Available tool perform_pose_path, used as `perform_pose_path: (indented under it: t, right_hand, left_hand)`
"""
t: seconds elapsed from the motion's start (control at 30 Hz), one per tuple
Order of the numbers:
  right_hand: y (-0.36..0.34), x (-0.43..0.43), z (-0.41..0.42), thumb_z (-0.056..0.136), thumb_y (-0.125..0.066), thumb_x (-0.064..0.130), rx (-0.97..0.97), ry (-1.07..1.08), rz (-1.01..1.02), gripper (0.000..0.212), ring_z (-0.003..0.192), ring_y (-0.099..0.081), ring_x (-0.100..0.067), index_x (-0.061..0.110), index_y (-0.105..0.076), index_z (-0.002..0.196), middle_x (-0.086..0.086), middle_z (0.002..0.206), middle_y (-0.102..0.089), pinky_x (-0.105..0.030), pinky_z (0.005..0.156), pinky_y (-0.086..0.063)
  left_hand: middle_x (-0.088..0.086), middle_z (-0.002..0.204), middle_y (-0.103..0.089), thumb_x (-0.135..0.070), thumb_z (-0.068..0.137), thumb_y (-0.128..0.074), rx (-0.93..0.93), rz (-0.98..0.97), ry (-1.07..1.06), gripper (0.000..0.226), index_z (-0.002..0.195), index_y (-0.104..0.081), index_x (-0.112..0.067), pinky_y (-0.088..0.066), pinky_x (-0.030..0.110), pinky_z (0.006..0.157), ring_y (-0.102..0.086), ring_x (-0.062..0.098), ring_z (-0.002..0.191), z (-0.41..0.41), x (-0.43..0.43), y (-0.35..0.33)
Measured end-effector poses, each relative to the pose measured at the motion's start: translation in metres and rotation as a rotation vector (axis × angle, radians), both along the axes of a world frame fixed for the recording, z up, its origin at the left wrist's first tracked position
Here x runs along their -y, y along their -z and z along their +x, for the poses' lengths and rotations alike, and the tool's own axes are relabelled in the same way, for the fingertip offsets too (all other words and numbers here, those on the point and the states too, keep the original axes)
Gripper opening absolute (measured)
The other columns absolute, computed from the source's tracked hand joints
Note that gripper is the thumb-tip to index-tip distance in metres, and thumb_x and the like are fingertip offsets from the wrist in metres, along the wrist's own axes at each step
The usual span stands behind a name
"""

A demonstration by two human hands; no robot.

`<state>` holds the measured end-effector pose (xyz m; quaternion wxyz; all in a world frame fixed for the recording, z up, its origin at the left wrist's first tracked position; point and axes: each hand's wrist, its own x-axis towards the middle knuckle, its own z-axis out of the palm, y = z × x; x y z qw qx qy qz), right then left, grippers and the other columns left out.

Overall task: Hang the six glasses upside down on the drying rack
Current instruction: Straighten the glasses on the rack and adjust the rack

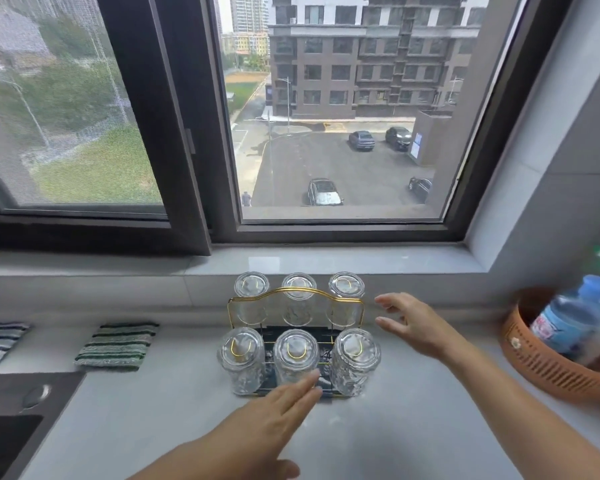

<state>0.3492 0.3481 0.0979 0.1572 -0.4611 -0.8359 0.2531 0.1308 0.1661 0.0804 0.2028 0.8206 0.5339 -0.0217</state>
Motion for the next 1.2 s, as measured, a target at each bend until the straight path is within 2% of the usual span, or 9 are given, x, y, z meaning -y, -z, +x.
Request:
perform_pose_path:
  t: [0.3, 0.5, 0.67, 0.77, 0.87, 0.93, 1.0, 1.1, 1.2]
  right_hand:
    - [0.006, -0.010, 0.000, 0.086, -0.059, 0.021, 0.023, 0.084, 0.010, 0.038, 0.107, -0.055, -0.023, 0.008, -0.051, 0.120, -0.014, 0.120, -0.056, -0.031, 0.096, -0.041]
    - [0.008, -0.038, -0.019, 0.081, -0.065, 0.029, 0.041, 0.124, -0.004, 0.052, 0.112, -0.053, -0.025, 0.011, -0.046, 0.126, -0.012, 0.128, -0.050, -0.038, 0.099, -0.043]
    - [0.008, -0.065, -0.041, 0.077, -0.069, 0.033, 0.017, 0.110, -0.070, 0.063, 0.114, -0.052, -0.027, 0.011, -0.043, 0.129, -0.014, 0.132, -0.047, -0.039, 0.101, -0.041]
    - [0.008, -0.077, -0.053, 0.072, -0.074, 0.033, 0.039, 0.052, -0.123, 0.071, 0.117, -0.050, -0.025, 0.010, -0.041, 0.131, -0.013, 0.133, -0.048, -0.036, 0.101, -0.039]
    - [0.009, -0.082, -0.063, 0.073, -0.073, 0.032, 0.150, -0.037, -0.099, 0.068, 0.122, -0.045, -0.026, 0.009, -0.043, 0.129, -0.013, 0.134, -0.048, -0.034, 0.104, -0.034]
    - [0.010, -0.083, -0.064, 0.075, -0.072, 0.029, 0.172, -0.069, -0.083, 0.068, 0.124, -0.043, -0.026, 0.011, -0.040, 0.132, -0.013, 0.136, -0.047, -0.034, 0.105, -0.032]
    - [0.012, -0.085, -0.062, 0.076, -0.071, 0.027, 0.162, -0.084, -0.086, 0.069, 0.126, -0.042, -0.025, 0.013, -0.037, 0.135, -0.012, 0.138, -0.045, -0.032, 0.106, -0.031]
    - [0.013, -0.086, -0.061, 0.077, -0.070, 0.024, 0.130, -0.103, -0.109, 0.068, 0.127, -0.040, -0.022, 0.015, -0.037, 0.136, -0.010, 0.141, -0.044, -0.027, 0.105, -0.030]
    - [0.017, -0.088, -0.060, 0.076, -0.071, 0.022, 0.076, -0.106, -0.152, 0.068, 0.127, -0.042, -0.021, 0.016, -0.038, 0.135, -0.009, 0.141, -0.043, -0.027, 0.105, -0.030]
  left_hand:
    - [-0.016, 0.142, 0.039, -0.035, 0.086, -0.058, -0.004, 0.023, 0.064, 0.092, 0.144, 0.013, -0.027, -0.026, 0.033, 0.113, 0.000, 0.007, 0.143, 0.024, -0.016, -0.004]
    - [-0.012, 0.135, 0.042, -0.031, 0.088, -0.057, -0.014, -0.017, 0.102, 0.091, 0.144, 0.013, -0.020, -0.022, 0.035, 0.114, -0.002, 0.008, 0.141, 0.032, -0.034, 0.003]
    - [-0.006, 0.136, 0.044, -0.018, 0.098, -0.033, 0.017, 0.008, 0.110, 0.066, 0.143, 0.014, -0.021, -0.023, 0.038, 0.116, 0.002, 0.008, 0.143, 0.037, -0.043, 0.013]
    - [-0.007, 0.135, 0.045, -0.017, 0.099, -0.026, 0.037, 0.028, 0.113, 0.061, 0.137, 0.022, -0.020, -0.020, 0.028, 0.116, 0.011, 0.005, 0.142, 0.037, -0.042, 0.016]
    - [-0.001, 0.151, 0.019, -0.018, 0.096, -0.034, -0.019, 0.302, 0.099, 0.058, 0.145, -0.002, -0.017, -0.026, 0.020, 0.113, -0.003, 0.006, 0.143, 0.035, -0.041, 0.018]
    - [0.002, 0.149, 0.024, -0.012, 0.096, -0.030, 0.004, 0.225, 0.051, 0.056, 0.145, -0.003, -0.014, -0.023, 0.020, 0.113, 0.001, 0.009, 0.144, 0.035, -0.039, 0.018]
    - [0.002, 0.153, 0.013, -0.016, 0.094, -0.038, -0.008, 0.311, 0.024, 0.058, 0.145, -0.010, -0.009, -0.027, 0.016, 0.108, -0.006, 0.007, 0.143, 0.034, -0.041, 0.015]
    - [-0.005, 0.146, 0.035, -0.031, 0.093, -0.046, 0.015, 0.015, 0.004, 0.079, 0.143, 0.014, -0.016, -0.023, 0.027, 0.112, 0.010, 0.006, 0.143, 0.036, -0.041, 0.010]
    - [-0.005, 0.152, 0.029, -0.024, 0.092, -0.051, -0.012, -0.046, -0.007, 0.082, 0.142, 0.013, -0.031, -0.029, 0.040, 0.109, -0.002, 0.010, 0.142, 0.041, -0.044, 0.007]
